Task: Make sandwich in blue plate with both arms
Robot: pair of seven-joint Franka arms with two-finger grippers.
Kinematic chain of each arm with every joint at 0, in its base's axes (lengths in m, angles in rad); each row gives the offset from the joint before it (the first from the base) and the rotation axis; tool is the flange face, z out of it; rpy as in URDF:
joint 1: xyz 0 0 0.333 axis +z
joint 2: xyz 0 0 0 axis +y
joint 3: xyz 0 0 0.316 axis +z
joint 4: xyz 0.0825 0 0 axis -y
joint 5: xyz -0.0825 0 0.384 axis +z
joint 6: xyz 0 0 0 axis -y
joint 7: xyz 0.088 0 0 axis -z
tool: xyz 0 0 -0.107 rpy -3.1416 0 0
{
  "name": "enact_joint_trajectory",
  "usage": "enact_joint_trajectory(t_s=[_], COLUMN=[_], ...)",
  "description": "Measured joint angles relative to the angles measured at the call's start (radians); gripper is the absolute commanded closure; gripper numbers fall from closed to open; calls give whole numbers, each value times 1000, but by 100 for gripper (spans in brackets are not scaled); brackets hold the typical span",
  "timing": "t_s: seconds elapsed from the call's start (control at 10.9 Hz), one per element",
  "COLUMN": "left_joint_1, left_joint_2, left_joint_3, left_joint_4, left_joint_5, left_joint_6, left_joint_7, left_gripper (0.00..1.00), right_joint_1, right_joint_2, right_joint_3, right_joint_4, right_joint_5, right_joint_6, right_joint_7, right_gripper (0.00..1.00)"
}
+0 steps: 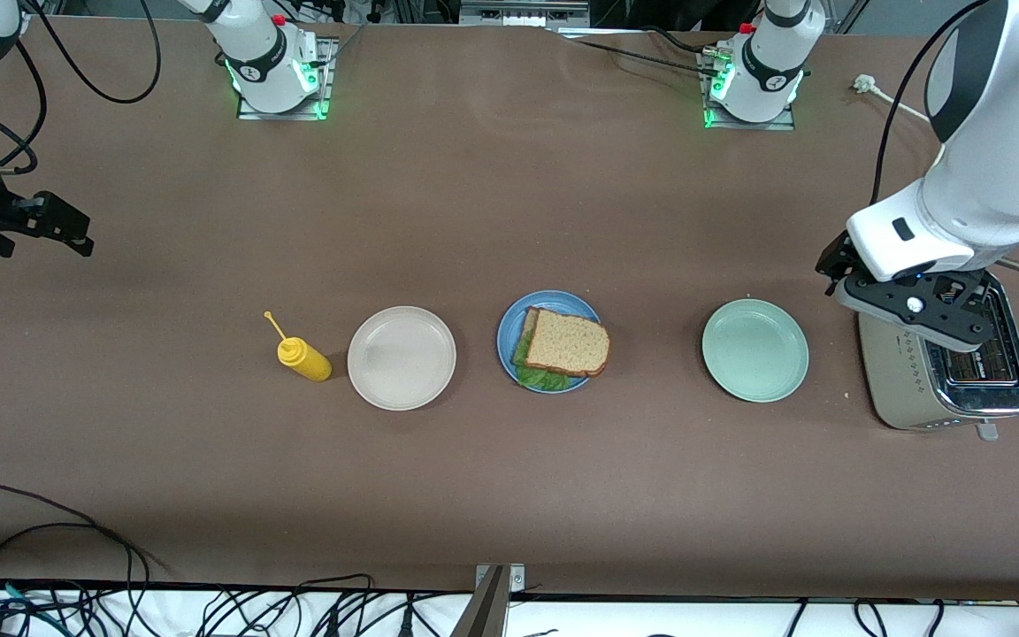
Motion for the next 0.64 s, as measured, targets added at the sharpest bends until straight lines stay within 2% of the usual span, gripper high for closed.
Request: enact_joint_trajectory(t_s=[0.18,0.64], left_joint_1=[8,40], left_joint_2=[-4,-5], left_joint_3=[5,6], left_joint_4=[0,0], left_joint_5=[-49,-59], left_joint_6=[-35,-88], left_joint_7=[-15,-18], left_gripper=[0,0], right_joint_1=[0,0], right_joint_2=[0,0], right_joint_3=[0,0], right_joint_4=[0,0], right_joint_5=[0,0], right_joint_6=[0,0], right_joint_7=[0,0], right_gripper=[0,0])
